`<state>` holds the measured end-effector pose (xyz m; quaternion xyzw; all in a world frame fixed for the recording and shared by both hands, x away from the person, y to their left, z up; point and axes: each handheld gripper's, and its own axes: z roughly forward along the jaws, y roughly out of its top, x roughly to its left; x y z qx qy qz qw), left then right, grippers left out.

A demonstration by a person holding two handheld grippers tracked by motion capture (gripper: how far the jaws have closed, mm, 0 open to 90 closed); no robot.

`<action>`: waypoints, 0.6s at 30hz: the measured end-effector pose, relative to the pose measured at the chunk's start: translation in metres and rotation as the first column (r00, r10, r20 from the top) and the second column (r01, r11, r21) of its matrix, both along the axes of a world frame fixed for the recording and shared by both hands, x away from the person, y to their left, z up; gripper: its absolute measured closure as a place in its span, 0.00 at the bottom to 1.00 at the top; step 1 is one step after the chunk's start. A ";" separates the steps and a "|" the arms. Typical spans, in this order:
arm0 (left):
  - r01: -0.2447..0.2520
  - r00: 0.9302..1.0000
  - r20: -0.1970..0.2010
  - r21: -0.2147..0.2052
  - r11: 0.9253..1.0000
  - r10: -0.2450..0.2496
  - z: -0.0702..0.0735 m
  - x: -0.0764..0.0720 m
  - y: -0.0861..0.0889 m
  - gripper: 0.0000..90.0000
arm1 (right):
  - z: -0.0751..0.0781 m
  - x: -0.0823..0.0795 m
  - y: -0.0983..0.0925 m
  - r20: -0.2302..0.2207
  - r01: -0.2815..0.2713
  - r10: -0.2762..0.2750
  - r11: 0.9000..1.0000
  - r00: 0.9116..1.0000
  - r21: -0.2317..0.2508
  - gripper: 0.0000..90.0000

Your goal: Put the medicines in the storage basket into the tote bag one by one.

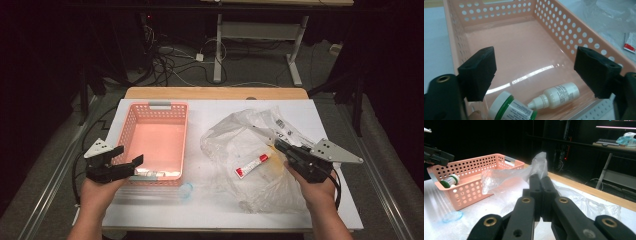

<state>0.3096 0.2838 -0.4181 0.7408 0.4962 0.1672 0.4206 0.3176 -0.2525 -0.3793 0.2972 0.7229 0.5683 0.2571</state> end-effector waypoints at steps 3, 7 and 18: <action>0.006 0.999 -0.054 0.042 0.999 -0.003 0.002 0.003 0.004 0.34 | 0.000 0.000 0.001 0.000 -0.003 0.003 1.000 1.000 0.000 1.00; 0.025 0.996 -0.085 0.105 0.994 -0.016 0.005 0.005 0.009 0.52 | 0.001 0.000 0.001 0.003 -0.005 0.005 1.000 1.000 -0.005 1.00; 0.055 0.954 -0.300 0.132 0.990 -0.014 0.004 0.014 0.021 0.97 | 0.001 -0.001 0.002 0.002 -0.009 0.009 1.000 1.000 -0.002 1.00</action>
